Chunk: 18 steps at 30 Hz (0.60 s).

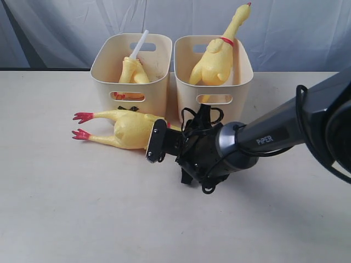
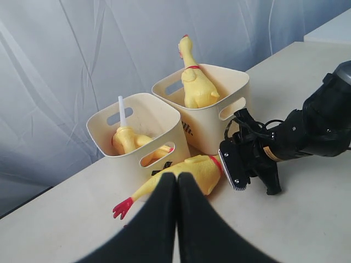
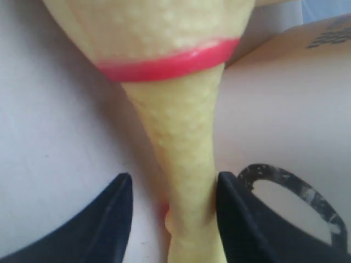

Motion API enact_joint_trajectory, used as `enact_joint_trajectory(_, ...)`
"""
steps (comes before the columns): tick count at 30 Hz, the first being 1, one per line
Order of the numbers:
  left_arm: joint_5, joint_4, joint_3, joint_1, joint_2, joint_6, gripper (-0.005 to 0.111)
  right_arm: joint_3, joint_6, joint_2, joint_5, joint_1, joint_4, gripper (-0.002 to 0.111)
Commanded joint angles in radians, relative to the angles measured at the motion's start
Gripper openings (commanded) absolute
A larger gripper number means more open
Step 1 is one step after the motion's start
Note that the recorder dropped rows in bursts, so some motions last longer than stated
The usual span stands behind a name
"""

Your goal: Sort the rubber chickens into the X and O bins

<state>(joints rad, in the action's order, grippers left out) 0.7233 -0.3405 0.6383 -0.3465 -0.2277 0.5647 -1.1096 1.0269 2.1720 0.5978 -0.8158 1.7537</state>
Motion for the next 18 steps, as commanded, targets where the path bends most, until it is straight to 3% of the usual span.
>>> enact_joint_trajectory(1,-0.009,0.001,-0.006,0.004,0.007,-0.004,0.000,-0.005,0.003,0.007,0.040,0.002,-0.009,0.046)
enact_joint_trajectory(18,-0.009,0.001,-0.006,0.004,0.007,-0.004,0.000,-0.064,0.005,0.011,0.040,0.002,-0.009,0.046)
